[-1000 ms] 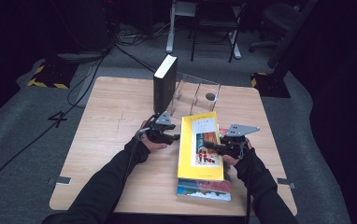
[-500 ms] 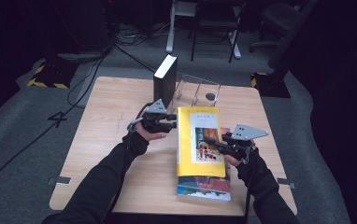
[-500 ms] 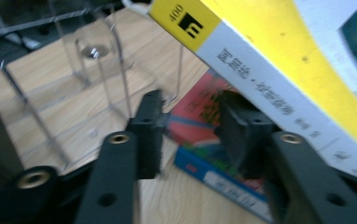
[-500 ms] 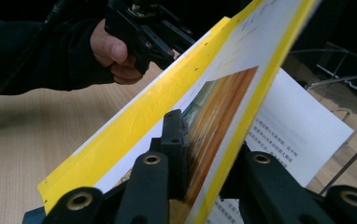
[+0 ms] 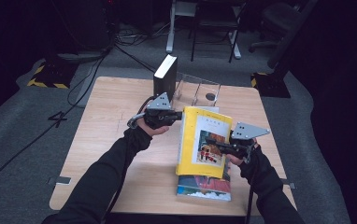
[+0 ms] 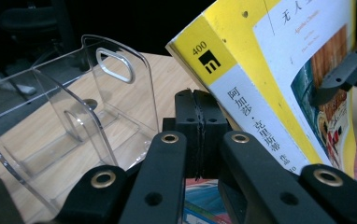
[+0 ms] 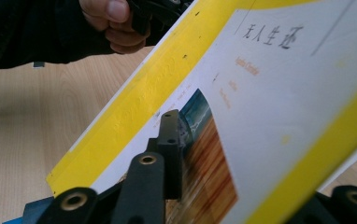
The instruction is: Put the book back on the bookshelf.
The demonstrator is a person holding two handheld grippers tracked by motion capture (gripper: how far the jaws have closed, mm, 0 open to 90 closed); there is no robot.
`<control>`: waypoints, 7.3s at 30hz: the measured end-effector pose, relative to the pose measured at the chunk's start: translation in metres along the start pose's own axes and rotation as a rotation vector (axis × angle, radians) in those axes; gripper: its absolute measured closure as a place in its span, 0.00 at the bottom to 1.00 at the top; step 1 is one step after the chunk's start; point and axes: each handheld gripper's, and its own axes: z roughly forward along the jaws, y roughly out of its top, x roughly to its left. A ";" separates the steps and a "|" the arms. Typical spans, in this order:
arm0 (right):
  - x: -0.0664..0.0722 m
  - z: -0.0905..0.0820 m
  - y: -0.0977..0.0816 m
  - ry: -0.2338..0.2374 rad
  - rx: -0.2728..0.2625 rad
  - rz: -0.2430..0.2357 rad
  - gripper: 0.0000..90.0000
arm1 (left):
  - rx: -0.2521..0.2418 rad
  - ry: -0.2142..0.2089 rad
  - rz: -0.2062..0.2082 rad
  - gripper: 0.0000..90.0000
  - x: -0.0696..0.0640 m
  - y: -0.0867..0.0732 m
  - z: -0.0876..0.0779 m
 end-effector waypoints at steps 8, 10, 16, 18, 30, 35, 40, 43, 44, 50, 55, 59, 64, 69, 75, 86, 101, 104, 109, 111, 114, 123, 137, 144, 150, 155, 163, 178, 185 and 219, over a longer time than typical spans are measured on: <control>0.001 -0.009 0.007 -0.040 -0.033 -0.028 0.93 | -0.016 0.005 0.051 1.00 -0.009 0.024 -0.010; 0.003 -0.011 0.009 -0.062 -0.038 -0.046 0.94 | -0.017 0.009 0.065 1.00 -0.012 0.028 -0.012; 0.008 -0.016 0.007 -0.082 -0.060 -0.079 0.96 | -0.024 0.011 0.079 0.99 -0.019 0.029 -0.015; 0.011 -0.017 0.006 -0.082 -0.064 -0.087 0.96 | -0.029 0.019 0.077 0.98 -0.021 0.028 -0.017; 0.026 -0.026 0.000 -0.077 -0.092 -0.115 0.96 | -0.029 0.062 0.055 0.79 -0.041 0.004 -0.027; 0.031 -0.029 -0.001 -0.082 -0.095 -0.121 0.96 | 0.009 0.062 0.067 0.74 -0.053 -0.011 -0.029; 0.034 -0.030 -0.003 -0.078 -0.102 -0.123 0.96 | 0.031 0.060 0.061 0.71 -0.063 -0.026 -0.031; 0.036 -0.031 -0.003 -0.080 -0.103 -0.126 0.96 | 0.065 0.062 0.081 0.70 -0.071 -0.033 -0.030; 0.037 -0.031 -0.004 -0.081 -0.103 -0.128 0.96 | 0.078 0.060 0.086 0.69 -0.074 -0.037 -0.029; 0.041 -0.033 -0.005 -0.075 -0.109 -0.127 0.96 | 0.115 0.024 0.080 0.63 -0.086 -0.053 -0.021; 0.043 -0.034 -0.006 -0.076 -0.111 -0.131 0.96 | 0.126 -0.009 0.042 0.53 -0.095 -0.063 -0.006; 0.046 -0.036 -0.007 -0.071 -0.109 -0.134 0.95 | 0.113 -0.005 0.010 0.45 -0.099 -0.064 0.007; 0.045 -0.042 -0.012 -0.085 -0.106 -0.140 0.90 | 0.059 -0.018 -0.013 0.46 -0.102 -0.059 0.024; 0.040 -0.058 -0.020 -0.092 -0.118 -0.115 0.87 | 0.015 -0.014 -0.008 0.58 -0.102 -0.052 0.029; 0.033 -0.073 -0.029 -0.187 -0.105 -0.100 0.75 | -0.008 -0.028 0.008 0.72 -0.101 -0.048 0.029; 0.014 -0.052 -0.048 -0.229 -0.039 0.030 0.45 | 0.007 -0.052 0.042 0.83 -0.104 -0.048 0.025; 0.025 -0.024 -0.053 -0.163 0.009 0.003 0.48 | -0.084 -0.054 0.045 0.77 -0.108 -0.024 0.013; 0.026 -0.024 -0.053 -0.167 0.010 0.001 0.49 | -0.105 -0.049 0.057 0.77 -0.107 -0.013 0.012; 0.026 -0.023 -0.052 -0.167 0.011 -0.003 0.49 | -0.135 -0.045 0.063 0.76 -0.106 0.004 0.009; 0.027 -0.023 -0.052 -0.167 0.012 -0.005 0.49 | -0.140 -0.039 0.069 0.74 -0.107 0.009 0.009; 0.027 -0.022 -0.051 -0.169 0.014 -0.015 0.49 | -0.141 -0.043 0.077 0.72 -0.106 0.015 0.010; 0.028 -0.021 -0.051 -0.171 0.016 -0.010 0.48 | -0.131 -0.033 0.081 0.82 -0.107 0.017 0.013; 0.016 -0.032 -0.062 -0.192 0.033 0.033 0.48 | -0.214 0.124 0.060 0.83 -0.076 0.033 -0.015; 0.007 -0.032 -0.071 -0.213 0.059 0.059 0.47 | -0.206 0.342 0.021 0.83 -0.038 0.039 -0.035; 0.004 -0.031 -0.076 -0.214 0.075 0.073 0.47 | -0.200 0.469 -0.049 0.83 -0.010 0.031 -0.041; 0.002 -0.031 -0.078 -0.217 0.078 0.080 0.47 | -0.188 0.556 -0.102 0.83 0.008 0.026 -0.033; 0.004 -0.027 -0.081 -0.208 0.096 0.075 0.47 | -0.194 0.611 -0.120 0.83 0.017 0.032 -0.030; 0.007 -0.022 -0.080 -0.195 0.110 0.065 0.47 | -0.217 0.664 -0.123 0.83 0.018 0.039 -0.044; 0.007 -0.019 -0.081 -0.187 0.115 0.067 0.47 | -0.168 0.678 -0.101 0.83 0.027 0.042 -0.018; 0.010 -0.015 -0.083 -0.159 0.129 0.059 0.48 | -0.175 0.732 -0.135 0.83 0.055 0.052 0.016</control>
